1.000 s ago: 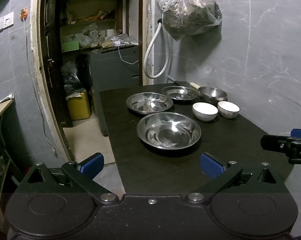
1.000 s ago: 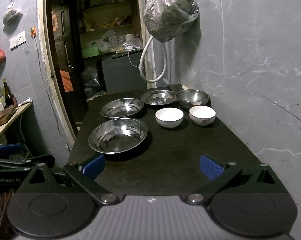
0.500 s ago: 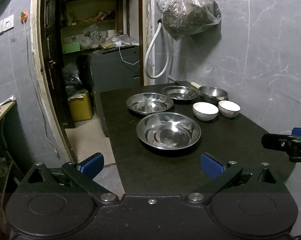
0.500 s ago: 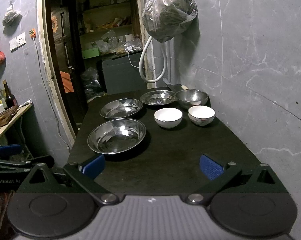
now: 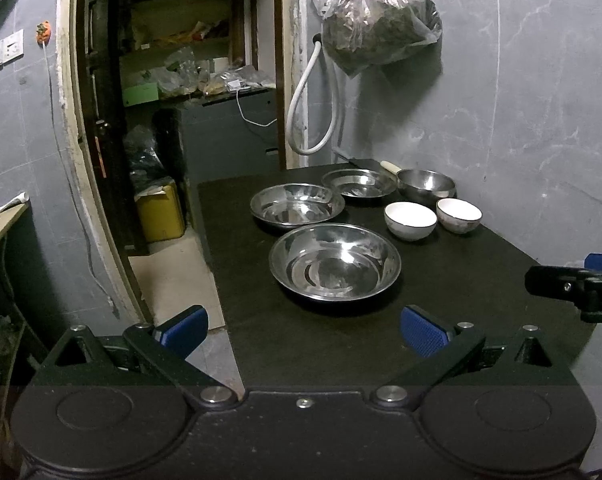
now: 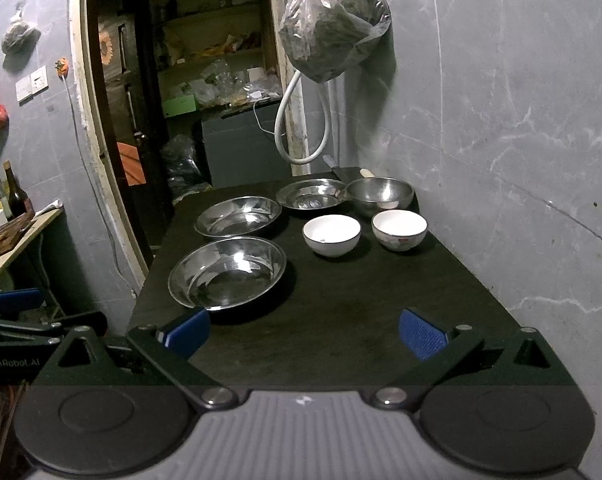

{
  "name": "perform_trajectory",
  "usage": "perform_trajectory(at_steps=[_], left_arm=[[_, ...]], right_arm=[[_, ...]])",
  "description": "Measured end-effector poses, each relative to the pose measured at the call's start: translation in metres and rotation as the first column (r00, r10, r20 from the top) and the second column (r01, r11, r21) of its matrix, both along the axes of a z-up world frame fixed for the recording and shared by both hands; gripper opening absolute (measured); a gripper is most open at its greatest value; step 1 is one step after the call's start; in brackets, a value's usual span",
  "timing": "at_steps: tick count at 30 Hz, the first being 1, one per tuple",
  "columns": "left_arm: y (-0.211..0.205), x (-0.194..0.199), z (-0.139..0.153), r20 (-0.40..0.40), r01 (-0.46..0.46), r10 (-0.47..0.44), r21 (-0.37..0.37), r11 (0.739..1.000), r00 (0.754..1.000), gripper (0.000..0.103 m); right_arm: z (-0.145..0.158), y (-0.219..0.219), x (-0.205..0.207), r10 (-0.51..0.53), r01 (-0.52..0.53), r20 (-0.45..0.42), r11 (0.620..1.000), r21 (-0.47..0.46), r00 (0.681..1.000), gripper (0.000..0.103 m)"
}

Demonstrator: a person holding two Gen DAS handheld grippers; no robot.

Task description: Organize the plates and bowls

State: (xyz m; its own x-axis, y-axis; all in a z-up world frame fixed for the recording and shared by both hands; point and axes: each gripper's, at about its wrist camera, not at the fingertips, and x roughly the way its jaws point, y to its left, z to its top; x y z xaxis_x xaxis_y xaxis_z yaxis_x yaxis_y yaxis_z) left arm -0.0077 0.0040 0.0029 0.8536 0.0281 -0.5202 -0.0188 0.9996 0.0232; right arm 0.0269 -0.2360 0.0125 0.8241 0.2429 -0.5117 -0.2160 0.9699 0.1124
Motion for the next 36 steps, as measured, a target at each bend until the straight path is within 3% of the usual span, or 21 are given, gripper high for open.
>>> perform_trajectory(at_steps=[11, 23, 36], left_arm=[[-0.003, 0.022, -0.009, -0.054, -0.003, 0.004, 0.015, 1.000, 0.999, 0.102], [-0.008, 0.080, -0.028, -0.161, -0.046, 0.051, 0.035, 0.998, 0.986, 0.102], [0.049, 0.177, -0.006, -0.235, -0.243, 0.241, 0.019, 0.970, 0.942, 0.102]], right_arm=[[-0.012, -0.002, 0.021, 0.001, -0.001, -0.044, 1.000, 0.008, 0.999, 0.103], [-0.032, -0.004, 0.083, 0.061, -0.061, -0.132, 0.998, 0.005, 0.989, 0.103], [-0.027, 0.017, 0.175, 0.174, -0.163, -0.103, 0.981, 0.109, 0.979, 0.103]])
